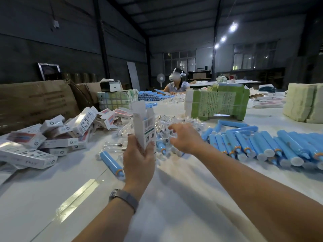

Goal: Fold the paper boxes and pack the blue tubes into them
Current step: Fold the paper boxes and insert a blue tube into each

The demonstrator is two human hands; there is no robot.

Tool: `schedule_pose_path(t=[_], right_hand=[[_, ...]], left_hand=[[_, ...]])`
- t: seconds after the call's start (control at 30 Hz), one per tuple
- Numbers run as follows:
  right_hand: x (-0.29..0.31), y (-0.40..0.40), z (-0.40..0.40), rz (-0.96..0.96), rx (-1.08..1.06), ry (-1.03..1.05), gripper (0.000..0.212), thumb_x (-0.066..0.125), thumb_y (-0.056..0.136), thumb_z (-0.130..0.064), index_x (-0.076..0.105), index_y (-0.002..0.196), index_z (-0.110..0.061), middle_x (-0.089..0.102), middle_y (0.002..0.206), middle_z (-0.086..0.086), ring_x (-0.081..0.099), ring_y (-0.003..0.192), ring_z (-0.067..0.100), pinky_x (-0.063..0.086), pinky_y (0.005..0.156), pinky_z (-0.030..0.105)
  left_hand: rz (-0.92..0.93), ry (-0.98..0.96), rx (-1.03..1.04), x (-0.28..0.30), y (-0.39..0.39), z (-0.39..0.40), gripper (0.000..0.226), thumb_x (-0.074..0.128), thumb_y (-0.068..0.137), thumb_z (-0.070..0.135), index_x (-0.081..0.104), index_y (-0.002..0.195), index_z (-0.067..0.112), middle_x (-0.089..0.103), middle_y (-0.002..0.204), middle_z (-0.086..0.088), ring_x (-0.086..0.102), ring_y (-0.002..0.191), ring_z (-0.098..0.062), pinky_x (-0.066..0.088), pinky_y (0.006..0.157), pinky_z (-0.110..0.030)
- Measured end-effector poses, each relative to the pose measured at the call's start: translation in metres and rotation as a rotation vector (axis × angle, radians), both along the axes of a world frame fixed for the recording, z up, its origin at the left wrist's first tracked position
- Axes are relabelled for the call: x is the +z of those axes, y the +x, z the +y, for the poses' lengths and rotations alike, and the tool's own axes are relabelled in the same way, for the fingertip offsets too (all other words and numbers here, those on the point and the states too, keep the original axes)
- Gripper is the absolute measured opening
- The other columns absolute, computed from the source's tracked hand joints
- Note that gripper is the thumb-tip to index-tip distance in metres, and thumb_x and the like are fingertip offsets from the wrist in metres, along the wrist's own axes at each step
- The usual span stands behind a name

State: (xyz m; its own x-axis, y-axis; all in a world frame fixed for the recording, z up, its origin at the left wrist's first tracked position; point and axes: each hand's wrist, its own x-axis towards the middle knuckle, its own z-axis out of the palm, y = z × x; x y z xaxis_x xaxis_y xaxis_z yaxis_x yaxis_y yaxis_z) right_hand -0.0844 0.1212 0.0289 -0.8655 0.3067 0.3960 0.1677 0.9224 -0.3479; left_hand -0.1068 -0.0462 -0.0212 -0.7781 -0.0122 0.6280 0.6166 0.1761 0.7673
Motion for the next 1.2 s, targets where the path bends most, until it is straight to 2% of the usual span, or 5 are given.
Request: schedule_pose_path(t=[0.17, 0.4, 0.63, 1.03, 1.2], right_hand=[[-0.018, -0.049, -0.014, -0.164, -0.035, 0.198, 0.045, 0.054, 0.089, -0.015, 0.053, 0.132, -0.028, 0.058, 0.113, 0.013, 0.049, 0.113, 0.031, 0.044, 0.088, 0.041], [-0.012, -0.04, -0.013, 0.233, 0.024, -0.096, 0.026, 0.058, 0.087, -0.004, 0.062, 0.111, -0.015, 0.063, 0.083, 0.0, 0.062, 0.081, 0.021, 0.055, 0.076, 0.04], [0.055, 0.033, -0.029, 0.732, 0.216, -0.48, 0.02, 0.061, 0.082, -0.002, 0.069, 0.089, -0.019, 0.064, 0.068, 0.0, 0.047, 0.049, 0.0, 0.041, 0.048, 0.016], [0.086, 0.104, -0.04, 0.609, 0.202, -0.006, 0.025, 0.07, 0.078, -0.008, 0.072, 0.099, -0.022, 0.064, 0.085, -0.01, 0.062, 0.071, 0.011, 0.056, 0.072, 0.037], [0.085, 0.105, -0.037, 0.789, 0.244, 0.085, 0.035, 0.073, 0.074, 0.001, 0.066, 0.106, -0.012, 0.055, 0.102, 0.001, 0.052, 0.072, 0.004, 0.052, 0.06, 0.028]], left_hand=[[-0.004, 0.02, -0.006, -0.001, -0.005, -0.001, 0.026, 0.069, 0.091, 0.023, 0.043, 0.096, 0.025, 0.066, 0.095, 0.002, 0.063, 0.086, -0.027, 0.054, 0.073, -0.042], [0.035, -0.001, -0.034, -0.004, -0.006, 0.0, 0.024, 0.068, 0.092, 0.022, 0.045, 0.1, 0.021, 0.063, 0.098, 0.006, 0.063, 0.089, -0.023, 0.054, 0.073, -0.036], [0.08, -0.037, -0.065, -0.002, -0.001, 0.0, 0.026, 0.068, 0.093, 0.018, 0.042, 0.099, 0.023, 0.059, 0.097, 0.009, 0.064, 0.089, -0.026, 0.054, 0.071, -0.038], [0.212, -0.162, -0.14, -0.004, 0.019, 0.002, 0.029, 0.066, 0.089, 0.027, 0.037, 0.092, 0.031, 0.066, 0.09, -0.008, 0.061, 0.08, -0.028, 0.052, 0.066, -0.046], [0.221, -0.189, -0.123, -0.005, 0.019, 0.003, 0.034, 0.07, 0.091, 0.022, 0.037, 0.09, 0.03, 0.065, 0.087, -0.006, 0.059, 0.077, -0.023, 0.051, 0.064, -0.043]])
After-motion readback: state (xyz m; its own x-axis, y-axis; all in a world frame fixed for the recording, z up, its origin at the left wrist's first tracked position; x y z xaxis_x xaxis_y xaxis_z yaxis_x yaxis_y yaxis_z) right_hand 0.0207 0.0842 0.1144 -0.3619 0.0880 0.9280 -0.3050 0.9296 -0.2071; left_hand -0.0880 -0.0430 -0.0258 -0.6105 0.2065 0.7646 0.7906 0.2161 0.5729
